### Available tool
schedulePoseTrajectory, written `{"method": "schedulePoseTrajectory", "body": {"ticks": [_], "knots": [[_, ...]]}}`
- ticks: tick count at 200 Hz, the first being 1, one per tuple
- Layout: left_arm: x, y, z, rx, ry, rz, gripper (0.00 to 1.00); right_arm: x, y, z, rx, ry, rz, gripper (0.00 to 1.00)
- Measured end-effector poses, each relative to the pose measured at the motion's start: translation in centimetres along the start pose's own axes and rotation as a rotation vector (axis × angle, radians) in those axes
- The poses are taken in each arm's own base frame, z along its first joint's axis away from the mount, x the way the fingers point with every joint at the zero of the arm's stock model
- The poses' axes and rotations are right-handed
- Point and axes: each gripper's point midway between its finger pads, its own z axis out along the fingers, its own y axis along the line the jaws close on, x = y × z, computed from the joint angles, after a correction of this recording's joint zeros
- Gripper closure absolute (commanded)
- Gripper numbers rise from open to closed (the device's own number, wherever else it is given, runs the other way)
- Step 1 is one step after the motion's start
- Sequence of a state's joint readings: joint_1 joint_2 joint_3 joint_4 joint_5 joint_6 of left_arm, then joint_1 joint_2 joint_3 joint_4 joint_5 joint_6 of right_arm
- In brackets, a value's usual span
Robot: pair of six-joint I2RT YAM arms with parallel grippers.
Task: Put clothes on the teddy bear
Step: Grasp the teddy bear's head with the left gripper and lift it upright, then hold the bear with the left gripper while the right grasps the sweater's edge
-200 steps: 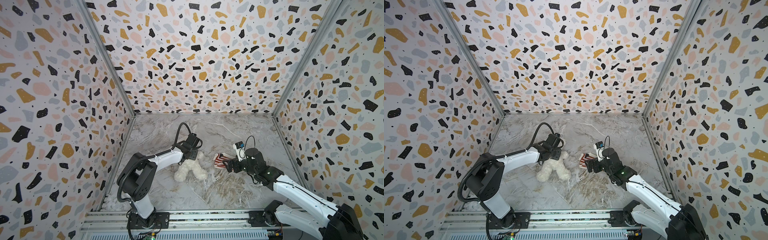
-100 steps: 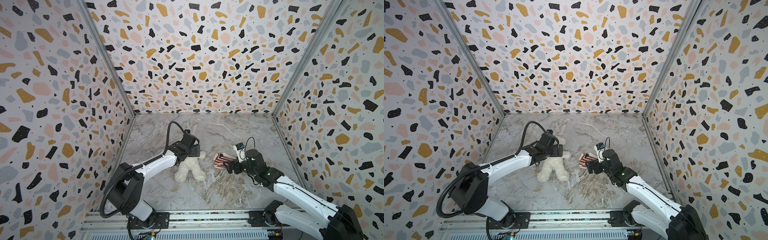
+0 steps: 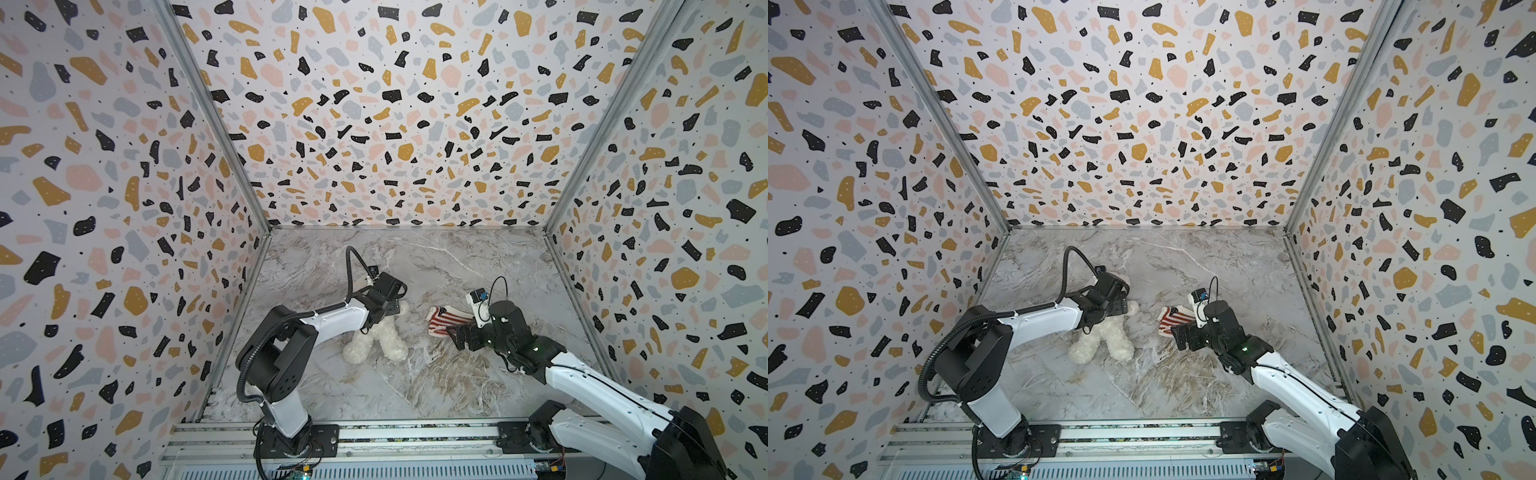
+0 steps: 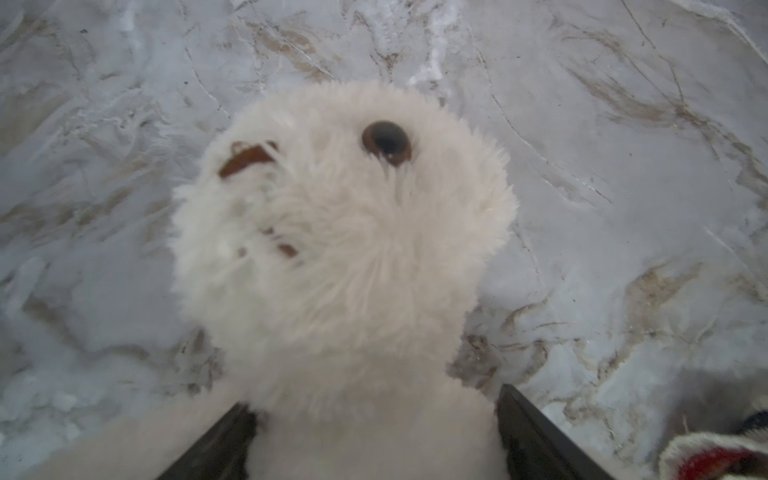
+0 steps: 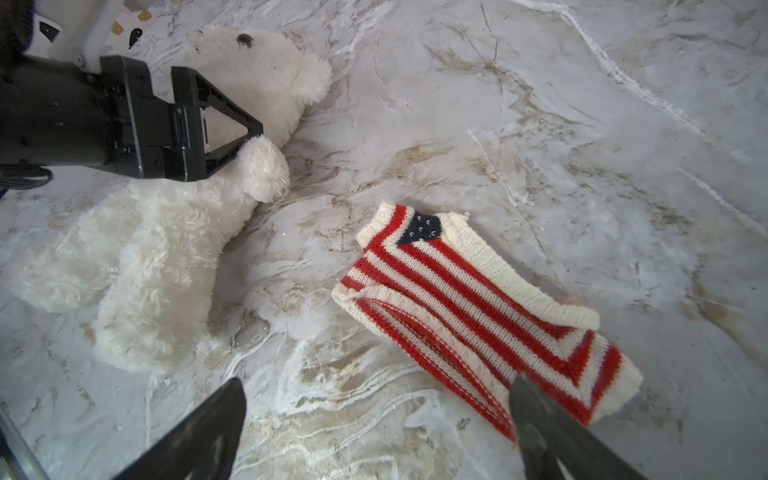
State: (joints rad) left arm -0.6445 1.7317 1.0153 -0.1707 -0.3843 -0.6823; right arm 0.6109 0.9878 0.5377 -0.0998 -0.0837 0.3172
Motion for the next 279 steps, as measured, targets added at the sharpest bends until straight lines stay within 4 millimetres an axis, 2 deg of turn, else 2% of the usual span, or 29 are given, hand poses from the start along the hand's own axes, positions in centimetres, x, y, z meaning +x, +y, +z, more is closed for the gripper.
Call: {"method": "schedulePoseTrajectory", "body": {"ticks": [27, 52, 79, 103, 123, 154, 182, 213, 252, 279], "knots": [[0.0, 0.2, 0.7, -0.021, -0.013, -0.010, 0.25, 0.0, 0.1, 0.0, -0.003, -0.001, -0.001, 0.01], [-0.1, 0.3, 0.8, -0.031, -0.022, -0.005, 0.43, 0.0, 0.1, 0.0, -0.003, -0.001, -0.001, 0.01], [-0.2, 0.4, 0.8, -0.036, -0.025, 0.033, 0.54, 0.0, 0.0, 0.1, -0.003, 0.001, 0.000, 0.01], [-0.2, 0.4, 0.7, -0.034, -0.023, 0.076, 0.69, 0.3, 0.0, 0.3, 0.000, 0.012, 0.001, 0.01], [-0.3, 0.2, 0.1, -0.011, -0.024, 0.114, 0.78, 0.6, -0.1, 0.5, 0.000, 0.028, 0.001, 0.01], [0.2, 0.4, -2.1, 0.049, -0.031, 0.157, 0.89, 1.6, -0.2, 1.3, -0.001, 0.075, -0.001, 0.01], [0.6, 0.7, -4.4, 0.114, -0.052, 0.167, 0.94, 2.2, -0.3, 2.2, 0.005, 0.127, -0.013, 0.01], [0.9, 1.0, -6.8, 0.189, -0.079, 0.174, 1.00, 2.3, -0.5, 3.1, 0.018, 0.176, -0.037, 0.12], [1.1, 1.1, -9.1, 0.273, -0.118, 0.173, 1.00, 1.4, -0.7, 4.6, 0.043, 0.227, -0.082, 0.26], [0.9, 0.9, -10.1, 0.310, -0.137, 0.173, 1.00, 1.2, -1.4, 5.8, 0.073, 0.265, -0.109, 0.32]]}}
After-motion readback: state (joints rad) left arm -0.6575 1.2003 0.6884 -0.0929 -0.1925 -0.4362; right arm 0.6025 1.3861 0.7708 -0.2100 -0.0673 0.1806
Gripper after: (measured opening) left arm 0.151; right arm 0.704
